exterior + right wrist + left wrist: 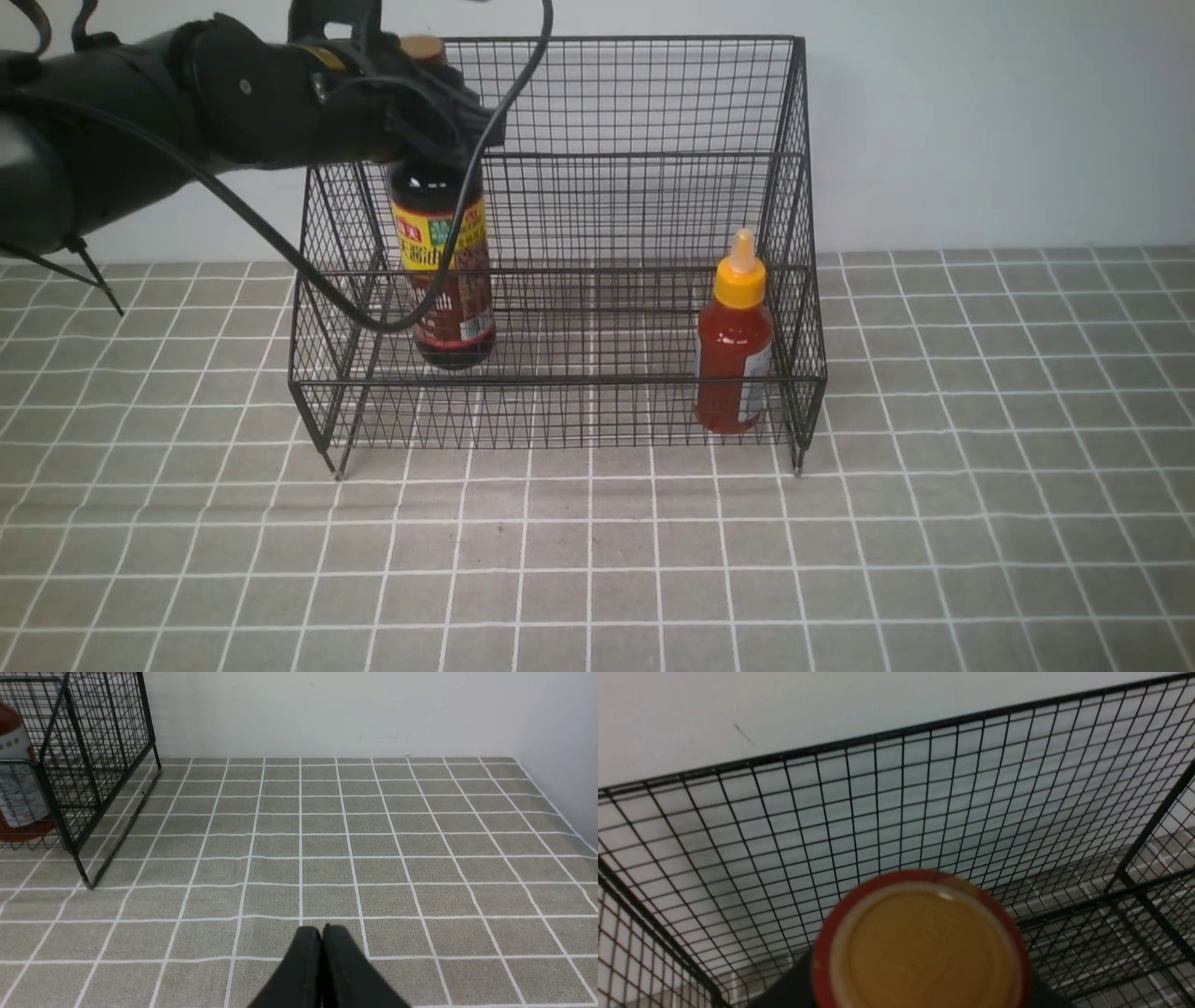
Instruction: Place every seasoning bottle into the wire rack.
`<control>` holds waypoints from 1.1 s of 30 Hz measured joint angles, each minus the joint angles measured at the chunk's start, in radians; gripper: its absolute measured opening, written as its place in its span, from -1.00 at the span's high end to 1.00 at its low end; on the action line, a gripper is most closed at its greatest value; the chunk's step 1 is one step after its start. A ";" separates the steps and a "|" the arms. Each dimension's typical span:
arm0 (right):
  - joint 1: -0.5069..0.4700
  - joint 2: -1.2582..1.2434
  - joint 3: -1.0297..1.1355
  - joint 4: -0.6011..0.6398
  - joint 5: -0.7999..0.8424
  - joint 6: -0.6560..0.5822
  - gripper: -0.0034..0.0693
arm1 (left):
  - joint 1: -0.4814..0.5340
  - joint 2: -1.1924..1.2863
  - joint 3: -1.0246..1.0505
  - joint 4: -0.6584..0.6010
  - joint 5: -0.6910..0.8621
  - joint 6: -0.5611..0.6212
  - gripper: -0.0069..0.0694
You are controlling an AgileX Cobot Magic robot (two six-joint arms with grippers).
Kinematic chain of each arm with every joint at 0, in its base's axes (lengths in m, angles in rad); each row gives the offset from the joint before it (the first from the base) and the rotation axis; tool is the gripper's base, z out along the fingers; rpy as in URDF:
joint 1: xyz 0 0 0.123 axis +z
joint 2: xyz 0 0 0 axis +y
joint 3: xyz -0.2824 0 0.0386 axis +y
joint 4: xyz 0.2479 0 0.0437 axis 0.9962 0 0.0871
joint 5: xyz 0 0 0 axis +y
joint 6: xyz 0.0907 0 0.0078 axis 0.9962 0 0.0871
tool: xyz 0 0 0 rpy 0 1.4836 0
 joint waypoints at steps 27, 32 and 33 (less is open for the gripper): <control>0.000 0.000 0.000 0.000 0.000 0.000 0.94 | 0.000 -0.450 -0.003 0.050 0.492 -0.018 0.75; 0.000 0.000 0.000 0.000 0.000 0.000 0.94 | 0.000 -0.599 0.131 0.054 0.512 -0.093 0.84; 0.000 0.000 0.000 0.000 0.000 0.000 0.94 | 0.000 -0.606 0.149 0.053 0.511 -0.100 0.84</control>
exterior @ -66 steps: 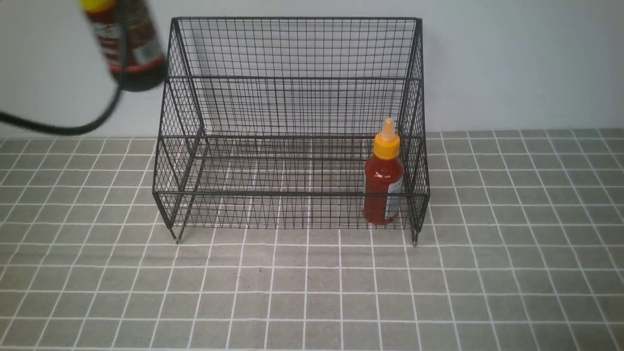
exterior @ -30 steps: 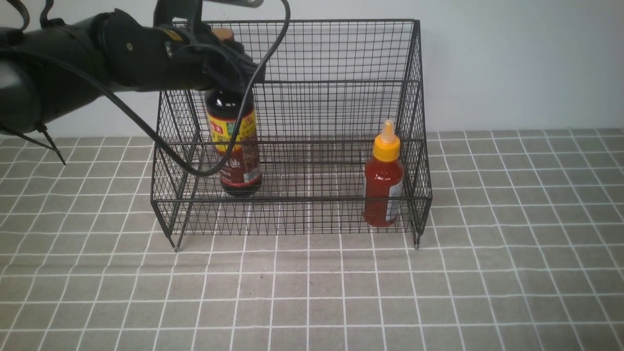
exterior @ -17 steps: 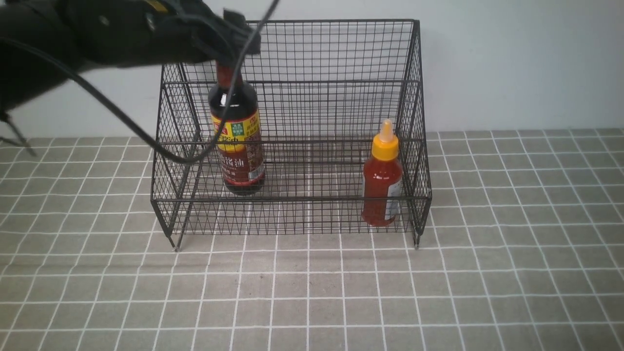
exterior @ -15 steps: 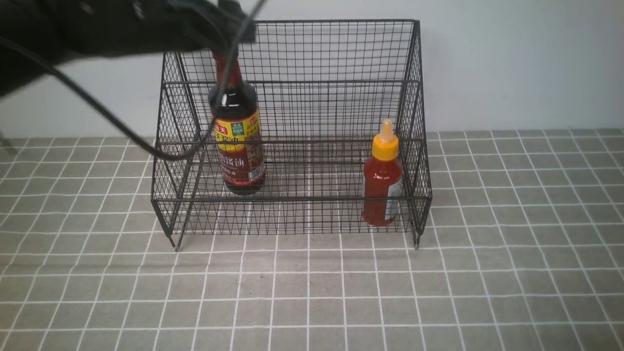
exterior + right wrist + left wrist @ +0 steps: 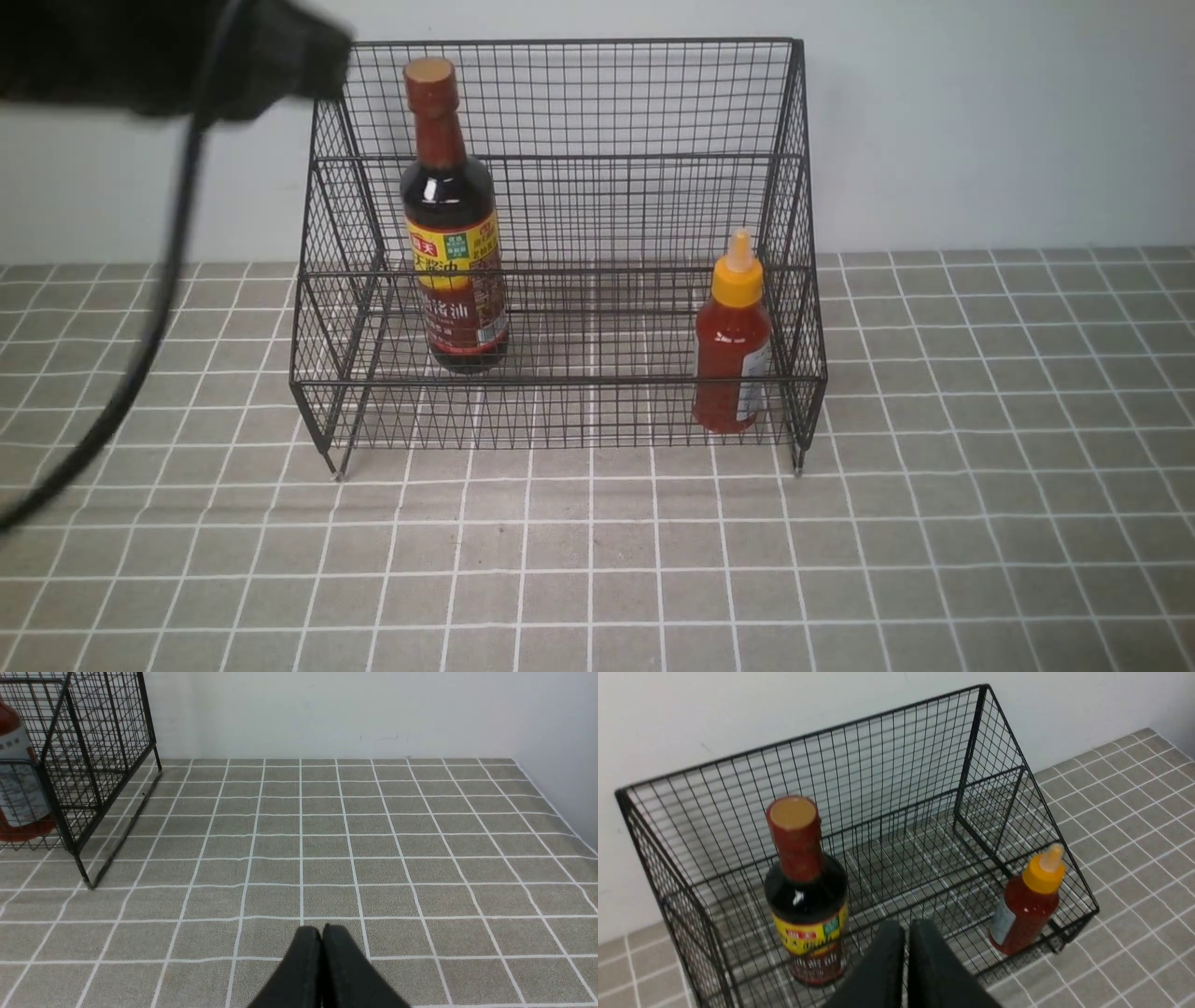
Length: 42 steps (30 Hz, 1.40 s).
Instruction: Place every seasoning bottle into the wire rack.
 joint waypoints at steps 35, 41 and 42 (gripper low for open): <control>0.000 0.000 0.000 0.000 0.000 0.000 0.94 | 0.167 -0.960 0.756 0.245 -0.222 -0.162 0.84; 0.000 0.000 0.000 0.000 0.000 0.000 0.94 | 0.255 -1.125 1.090 0.266 -0.334 -0.164 0.84; 0.000 0.000 0.001 0.000 0.000 0.000 0.94 | 0.256 -1.137 1.119 0.266 -0.337 -0.164 0.84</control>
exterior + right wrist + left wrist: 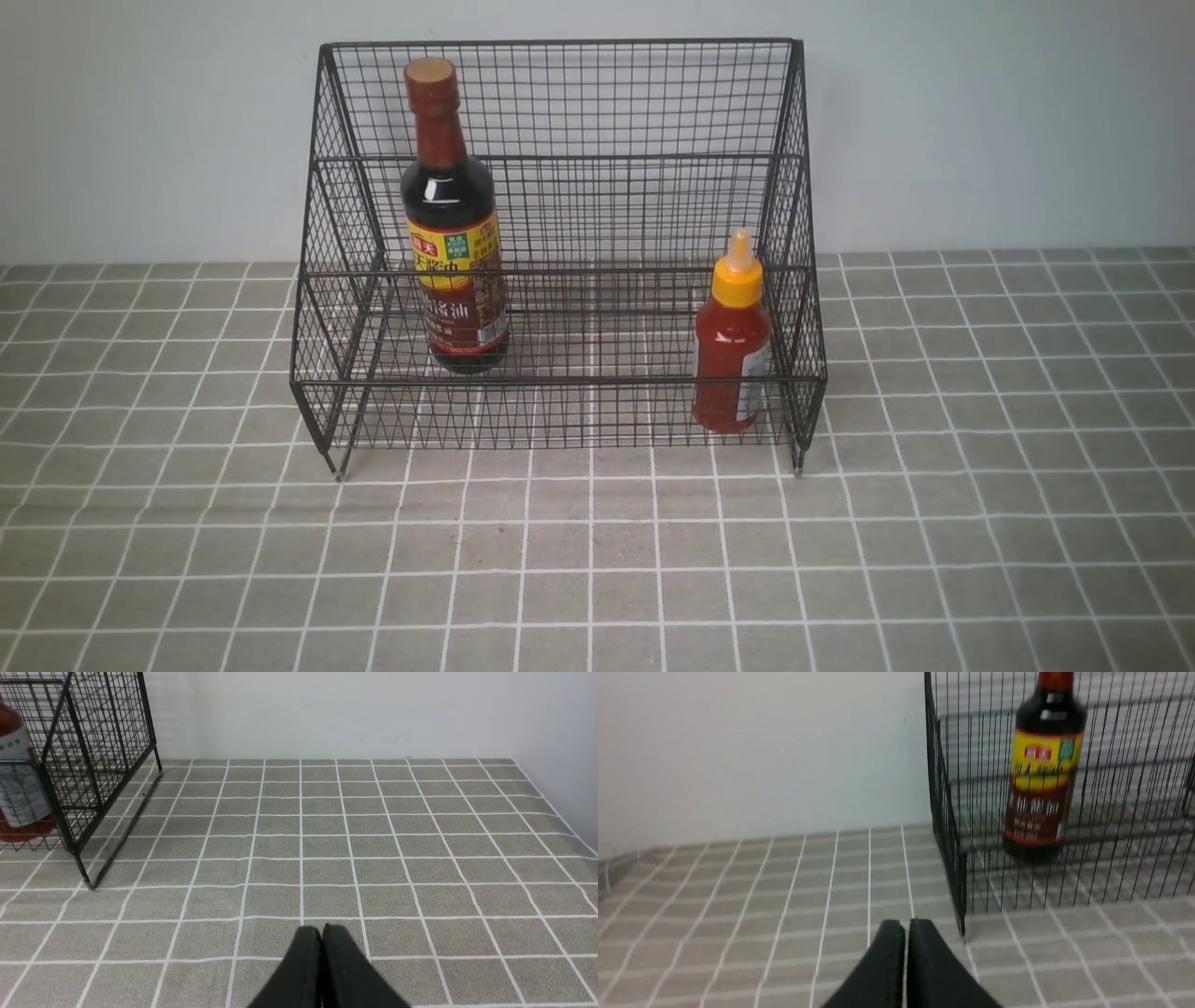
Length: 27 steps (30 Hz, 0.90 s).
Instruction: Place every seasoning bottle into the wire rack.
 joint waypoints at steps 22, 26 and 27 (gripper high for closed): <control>0.000 0.000 0.000 0.000 0.000 -0.015 0.94 | 0.001 -0.011 0.159 0.001 0.007 -0.005 0.84; 0.000 0.000 0.000 0.000 0.000 -0.016 0.94 | 0.001 -0.011 0.159 0.001 0.008 -0.005 0.84; 0.000 0.000 0.000 0.000 0.000 -0.016 0.94 | 0.001 -0.011 0.159 0.001 0.008 -0.005 0.84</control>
